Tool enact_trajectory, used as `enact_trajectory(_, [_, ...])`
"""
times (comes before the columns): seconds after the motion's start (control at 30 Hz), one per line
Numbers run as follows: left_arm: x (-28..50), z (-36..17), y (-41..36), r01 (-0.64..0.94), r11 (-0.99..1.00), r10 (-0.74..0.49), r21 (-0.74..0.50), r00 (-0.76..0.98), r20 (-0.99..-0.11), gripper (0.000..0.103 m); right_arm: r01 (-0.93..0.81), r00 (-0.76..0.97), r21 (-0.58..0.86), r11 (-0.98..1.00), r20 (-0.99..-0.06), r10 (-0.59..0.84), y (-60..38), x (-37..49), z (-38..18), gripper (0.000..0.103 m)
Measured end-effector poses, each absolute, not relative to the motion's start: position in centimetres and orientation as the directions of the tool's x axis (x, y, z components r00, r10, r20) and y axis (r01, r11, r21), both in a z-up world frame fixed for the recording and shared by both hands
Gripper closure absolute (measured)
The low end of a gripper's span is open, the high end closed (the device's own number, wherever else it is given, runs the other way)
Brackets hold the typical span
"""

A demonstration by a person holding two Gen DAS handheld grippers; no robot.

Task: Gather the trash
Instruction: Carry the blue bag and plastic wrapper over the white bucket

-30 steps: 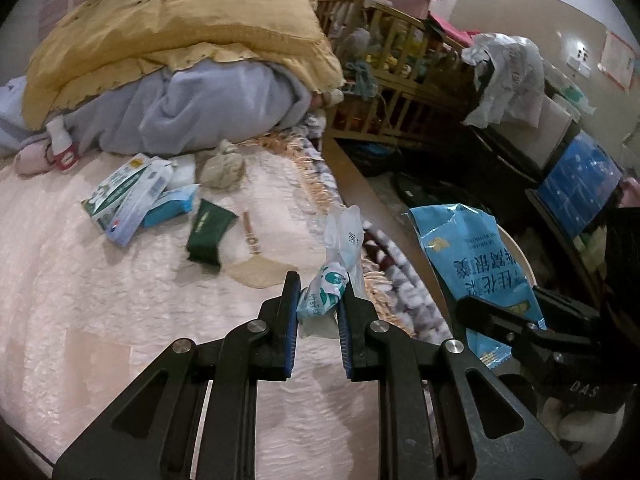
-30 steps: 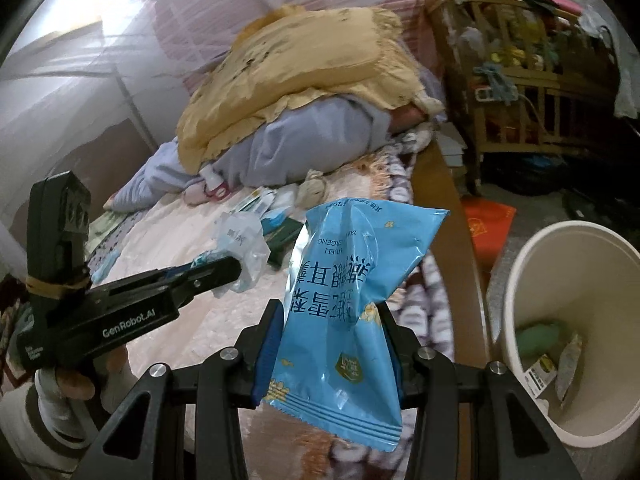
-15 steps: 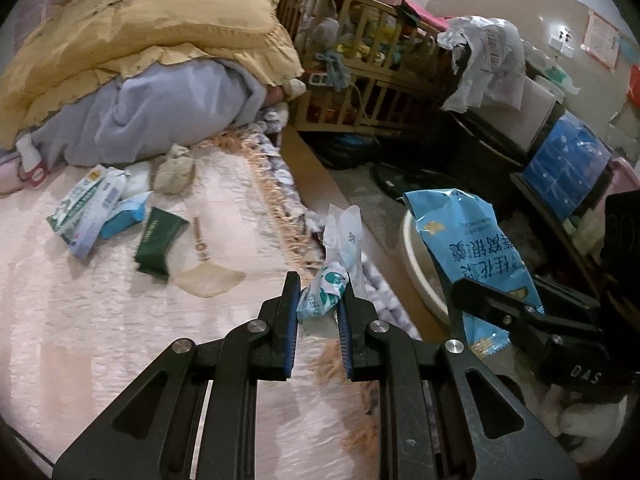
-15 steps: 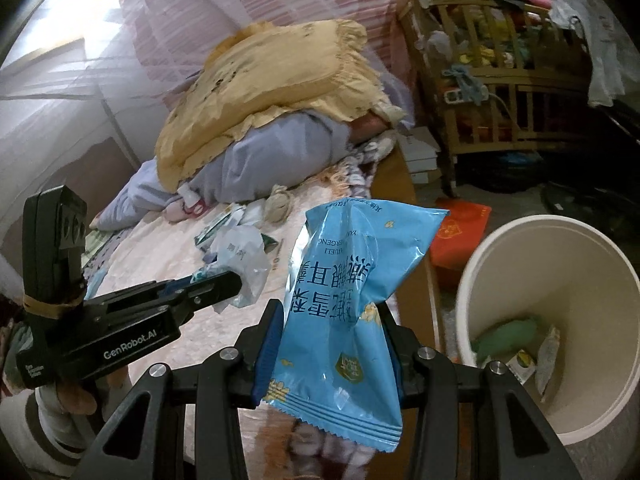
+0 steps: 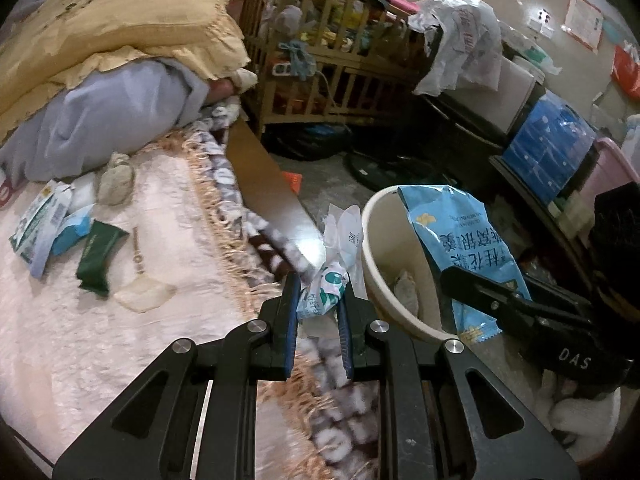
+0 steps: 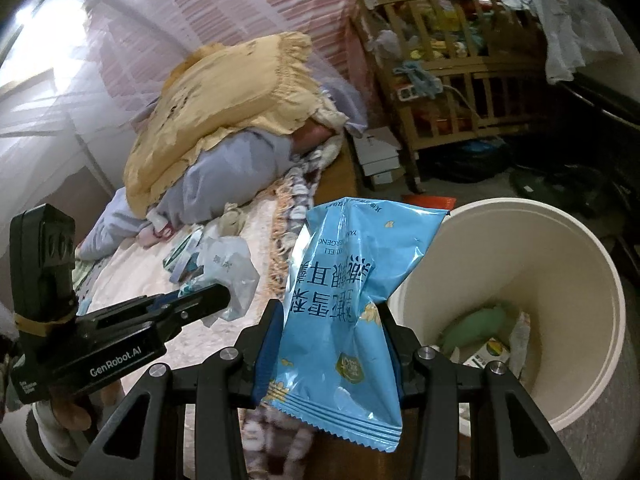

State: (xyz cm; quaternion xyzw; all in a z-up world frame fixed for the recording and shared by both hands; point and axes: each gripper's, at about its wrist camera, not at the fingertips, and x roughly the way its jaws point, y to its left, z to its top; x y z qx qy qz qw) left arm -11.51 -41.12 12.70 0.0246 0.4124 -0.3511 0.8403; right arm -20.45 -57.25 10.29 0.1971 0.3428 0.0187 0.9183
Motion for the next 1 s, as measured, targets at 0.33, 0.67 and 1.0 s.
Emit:
enact_trajectory(0.33, [-11.4, 12.1, -44.4, 0.639, 0.724, -0.588, -0.260, 0.374, -0.717, 0.088, 0.191, 0.770, 0.398, 0.897, -0.628, 0.115, -60.9, -21.5, 9.5, 0.060])
enact_trajectory(0.67, [-11.3, 11.5, -47.5, 0.657, 0.693, -0.615, -0.297, 0.324, -0.719, 0.088, 0.257, 0.766, 0.419, 0.871, -0.638, 0.081, -63.6, -22.4, 8.6, 0.060])
enact_trajectory(1.0, [-11.2, 10.6, -50.1, 0.668, 0.668, -0.631, -0.327, 0.276, -0.726, 0.088, 0.310, 0.760, 0.434, 0.846, -0.648, 0.054, -65.9, -23.0, 7.6, 0.060])
